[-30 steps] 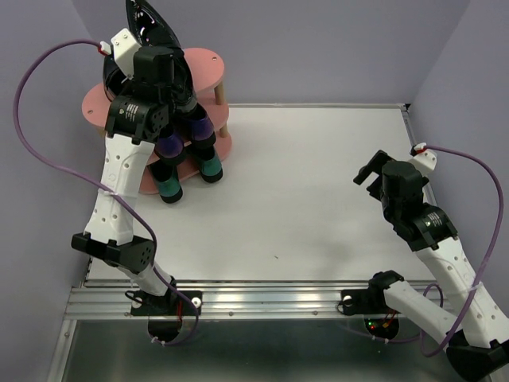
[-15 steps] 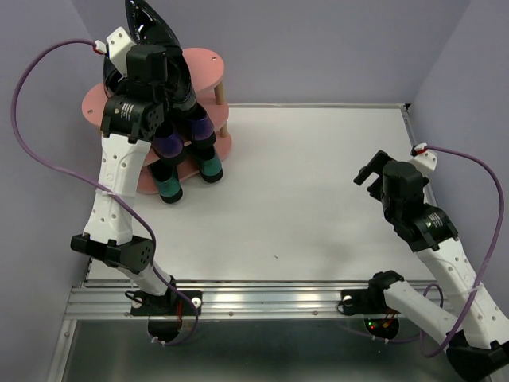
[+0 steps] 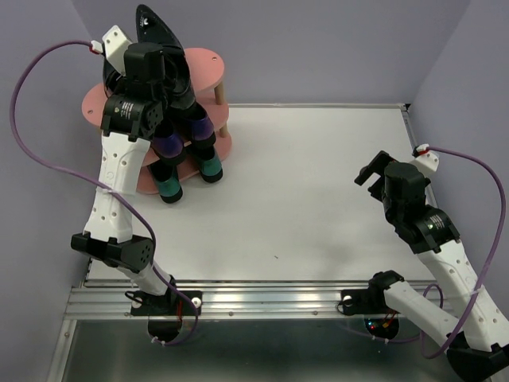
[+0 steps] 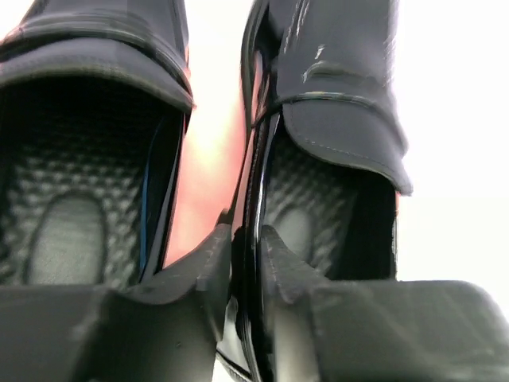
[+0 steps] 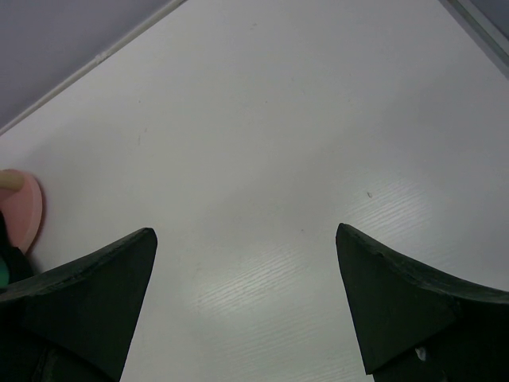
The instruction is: Place and organize the shoes onto the shoe shelf
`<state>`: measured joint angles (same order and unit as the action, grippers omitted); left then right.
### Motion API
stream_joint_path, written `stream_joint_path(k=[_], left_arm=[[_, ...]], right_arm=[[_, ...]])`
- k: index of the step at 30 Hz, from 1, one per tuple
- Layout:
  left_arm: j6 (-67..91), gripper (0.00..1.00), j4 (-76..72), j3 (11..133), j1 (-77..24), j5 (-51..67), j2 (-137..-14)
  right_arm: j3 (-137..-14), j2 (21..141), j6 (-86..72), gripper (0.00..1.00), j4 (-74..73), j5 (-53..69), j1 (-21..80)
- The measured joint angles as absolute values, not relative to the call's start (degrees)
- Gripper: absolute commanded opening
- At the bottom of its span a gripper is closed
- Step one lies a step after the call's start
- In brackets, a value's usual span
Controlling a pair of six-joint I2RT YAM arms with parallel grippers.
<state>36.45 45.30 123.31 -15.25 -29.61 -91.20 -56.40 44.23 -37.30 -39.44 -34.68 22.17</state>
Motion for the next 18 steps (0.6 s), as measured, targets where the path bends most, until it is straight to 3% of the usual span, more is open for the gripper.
stream_joint_path(k=[4,18], left_arm=[[37.04,0.53,40.27,123.17,-14.33,-29.95,-91.55],[31.62,0.56,38.28,132.81,-13.87,-28.82,-94.65]], right_arm=[[-56.4,44.23,-37.3,1.0,-39.46,-34.68,22.17],[-56.4,44.27,-37.08,1.0,-39.44,-34.68,22.17]])
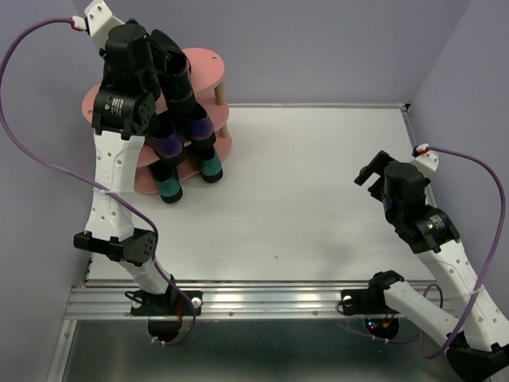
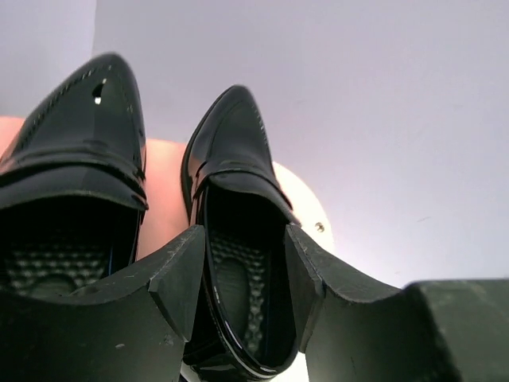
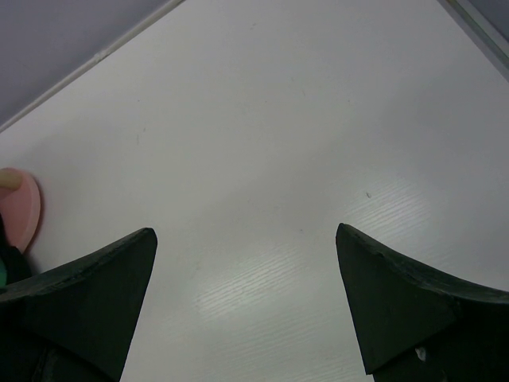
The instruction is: Place and organize the shoes onto the shoe shelf
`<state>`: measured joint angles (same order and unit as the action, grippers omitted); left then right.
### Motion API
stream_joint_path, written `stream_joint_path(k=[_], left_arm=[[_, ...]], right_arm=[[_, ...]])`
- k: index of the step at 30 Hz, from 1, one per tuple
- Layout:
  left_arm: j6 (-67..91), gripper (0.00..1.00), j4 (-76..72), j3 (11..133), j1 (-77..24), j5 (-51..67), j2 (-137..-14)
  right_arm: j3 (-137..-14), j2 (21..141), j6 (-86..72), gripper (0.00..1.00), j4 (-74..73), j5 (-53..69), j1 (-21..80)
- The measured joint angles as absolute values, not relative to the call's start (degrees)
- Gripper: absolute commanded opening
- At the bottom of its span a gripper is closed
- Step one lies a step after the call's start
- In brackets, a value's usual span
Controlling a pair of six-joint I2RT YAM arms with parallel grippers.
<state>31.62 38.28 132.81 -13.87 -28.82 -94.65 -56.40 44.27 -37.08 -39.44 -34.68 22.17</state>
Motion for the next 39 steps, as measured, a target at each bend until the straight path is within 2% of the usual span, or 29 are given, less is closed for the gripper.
stream_joint_path(k=[8,13,24,31,39], left_arm=[[24.36,0.56,34.2,133.29,-13.89,-25.41,-91.35],[17.04,0.59,25.28,120.25,-17.37,-20.91,-80.88],[7.57,0.59,16.12,97.65,-37.08,-13.08,-67.99],[9.56,0.59,15.07,82.0,-49.1,-9.63,-67.31],[14.15,0.58,8.43,69.71,-64.82,-12.6,-67.77]], right_arm=[[-56.62,46.63,-35.53,1.0,-39.44,-33.82,22.17],[-56.66,49.65,-34.65,1.0,-39.4,-33.17,22.17],[-57.6,54.19,-34.22,1.0,-39.03,-32.73,22.17],[-57.6,53.58,-34.02,1.0,-39.05,-33.54,22.17],[-57.6,52.84,-33.93,1.0,-39.05,-34.33,22.17]])
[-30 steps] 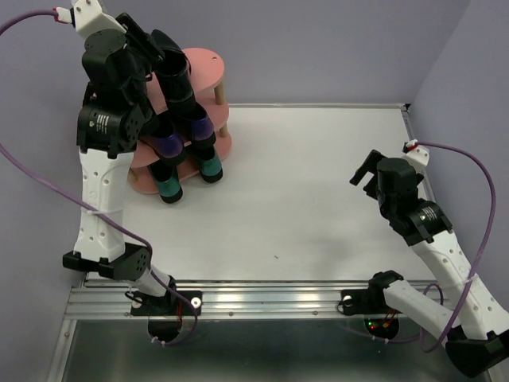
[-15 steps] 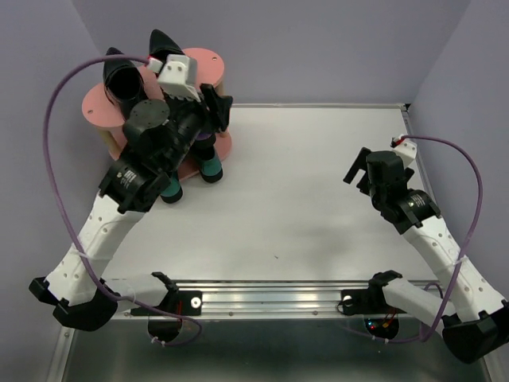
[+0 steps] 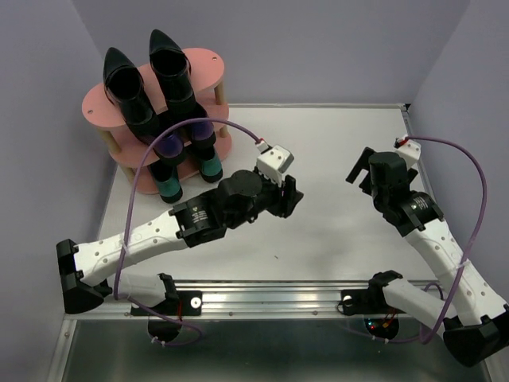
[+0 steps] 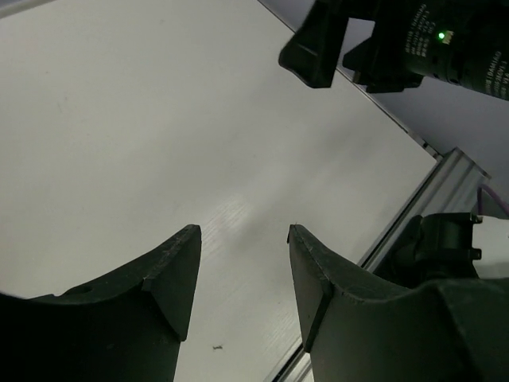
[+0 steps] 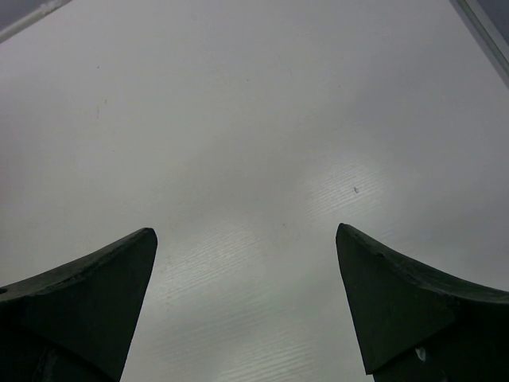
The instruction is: Place and organize the shoes onto the shoe shelf
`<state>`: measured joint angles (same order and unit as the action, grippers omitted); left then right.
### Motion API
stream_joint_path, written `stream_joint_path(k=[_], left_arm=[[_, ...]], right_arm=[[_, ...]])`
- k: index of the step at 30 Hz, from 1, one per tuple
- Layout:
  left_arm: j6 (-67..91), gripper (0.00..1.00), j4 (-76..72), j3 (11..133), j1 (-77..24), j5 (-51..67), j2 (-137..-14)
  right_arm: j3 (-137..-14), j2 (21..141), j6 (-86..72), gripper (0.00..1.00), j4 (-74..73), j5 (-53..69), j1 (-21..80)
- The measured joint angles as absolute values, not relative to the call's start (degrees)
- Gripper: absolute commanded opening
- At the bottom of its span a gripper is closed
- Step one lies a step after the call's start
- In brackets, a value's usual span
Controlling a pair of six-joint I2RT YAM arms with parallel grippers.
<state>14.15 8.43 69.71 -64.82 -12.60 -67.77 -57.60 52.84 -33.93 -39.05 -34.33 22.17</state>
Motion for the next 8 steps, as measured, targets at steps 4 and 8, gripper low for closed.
stream_joint_path(k=[4,8], left_arm=[[15.16,0.58,5.87,68.9,-70.22,-16.45,-69.69],[15.53,0.59,4.1,68.97,-72.99,-19.22,-72.4]], right_arm=[[-57.6,52.77,-33.98,1.0,-39.05,-34.48,22.2],[-57.56,52.21,-34.06,1.0,-39.07,-35.14,22.17]])
